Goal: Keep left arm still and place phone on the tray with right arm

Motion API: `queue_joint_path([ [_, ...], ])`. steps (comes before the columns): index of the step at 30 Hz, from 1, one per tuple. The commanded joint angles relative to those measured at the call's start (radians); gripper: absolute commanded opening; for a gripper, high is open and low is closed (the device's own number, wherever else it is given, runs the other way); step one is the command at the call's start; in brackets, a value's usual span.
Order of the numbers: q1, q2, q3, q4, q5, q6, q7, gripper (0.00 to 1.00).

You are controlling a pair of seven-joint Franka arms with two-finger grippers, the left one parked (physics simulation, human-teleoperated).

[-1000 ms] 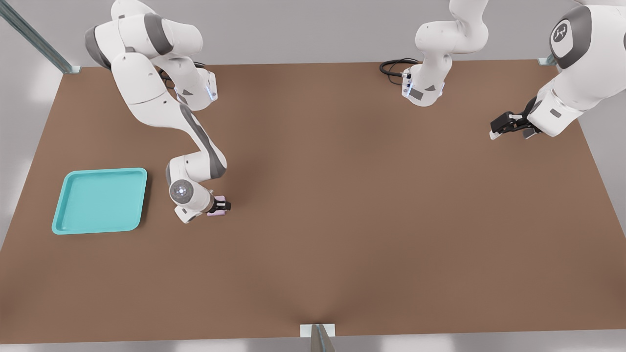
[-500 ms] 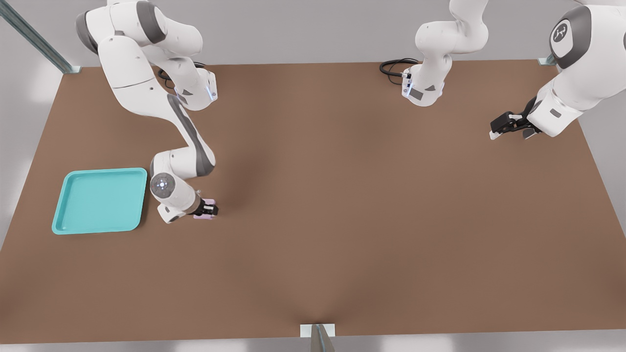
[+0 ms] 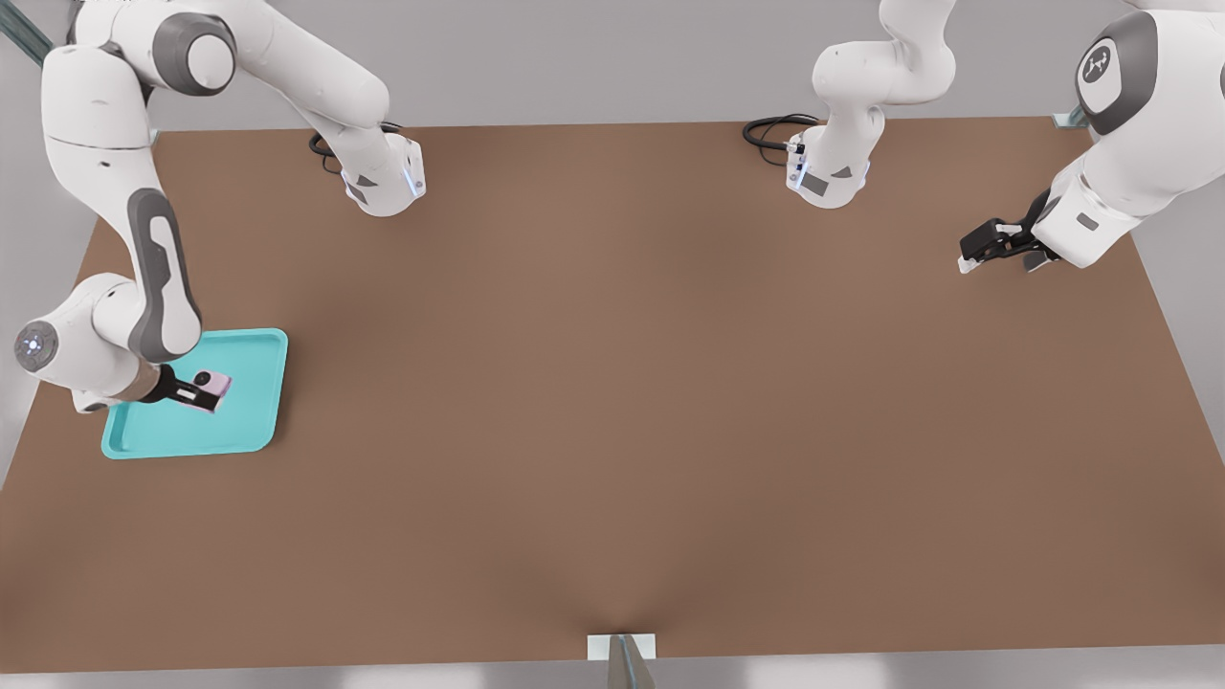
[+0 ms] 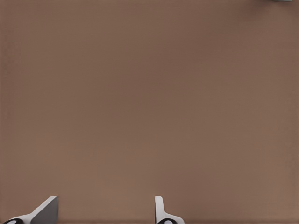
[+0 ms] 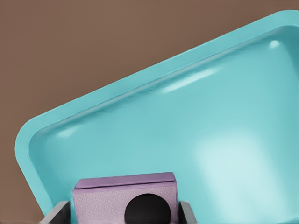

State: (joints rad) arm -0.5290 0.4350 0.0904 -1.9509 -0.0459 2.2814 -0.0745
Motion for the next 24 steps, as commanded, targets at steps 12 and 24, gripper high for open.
queue_joint_path([
  [12,0.526,-0.268,-0.081,0.622,-0.055,-0.750,-0.133,1.00],
  [24,0.655,-0.206,-0.184,0.718,0.024,-0.853,0.015,1.00],
])
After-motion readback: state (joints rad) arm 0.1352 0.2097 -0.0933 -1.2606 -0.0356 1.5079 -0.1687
